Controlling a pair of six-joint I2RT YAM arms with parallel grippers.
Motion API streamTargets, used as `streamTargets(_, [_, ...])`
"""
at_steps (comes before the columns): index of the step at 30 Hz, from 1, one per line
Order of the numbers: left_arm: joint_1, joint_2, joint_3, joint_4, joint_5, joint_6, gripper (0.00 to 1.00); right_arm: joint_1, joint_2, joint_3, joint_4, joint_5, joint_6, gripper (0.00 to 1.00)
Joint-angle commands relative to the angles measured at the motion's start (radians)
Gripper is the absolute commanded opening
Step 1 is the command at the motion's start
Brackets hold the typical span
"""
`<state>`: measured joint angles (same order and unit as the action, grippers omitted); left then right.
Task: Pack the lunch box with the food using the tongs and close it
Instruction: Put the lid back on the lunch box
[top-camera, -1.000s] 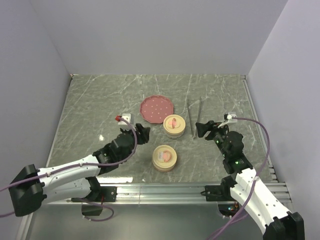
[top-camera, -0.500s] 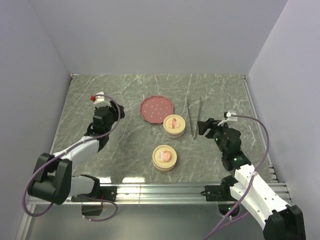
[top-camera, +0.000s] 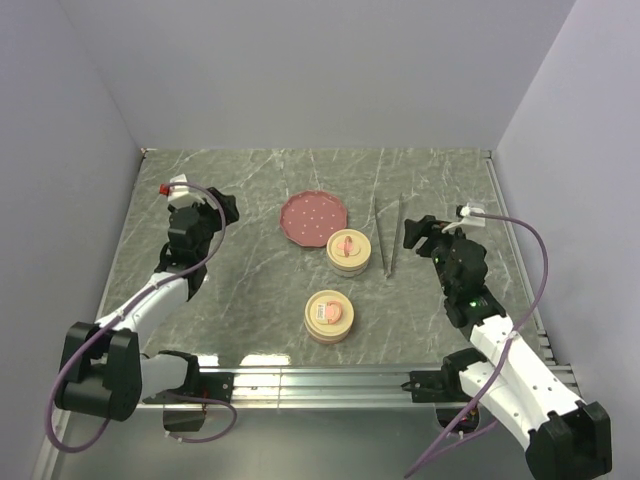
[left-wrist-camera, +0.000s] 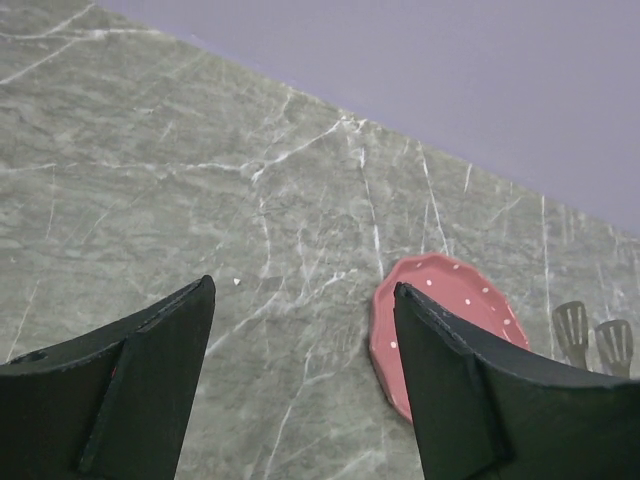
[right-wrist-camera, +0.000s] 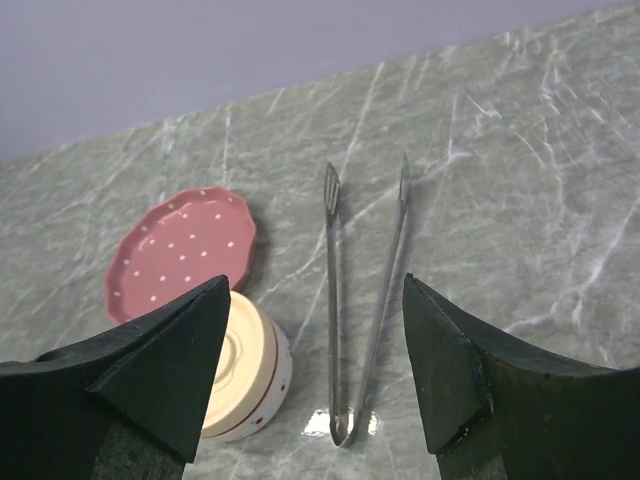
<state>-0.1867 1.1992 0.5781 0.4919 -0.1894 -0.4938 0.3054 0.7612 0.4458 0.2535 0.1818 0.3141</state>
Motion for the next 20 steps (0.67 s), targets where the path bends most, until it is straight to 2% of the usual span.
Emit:
streamTargets(1, [0.001,-0.036,-0.012,0.037,0.004,0.001,0.78,0.001,0.012,0.031,0.009,0.047,-0.024,0.77])
streamTargets(20, [0.001,-0.043,-0.034,0.071,-0.016,0.017,0.80,-0.006,-0.013,0.027,0.000,0.056,-0.023,0.77])
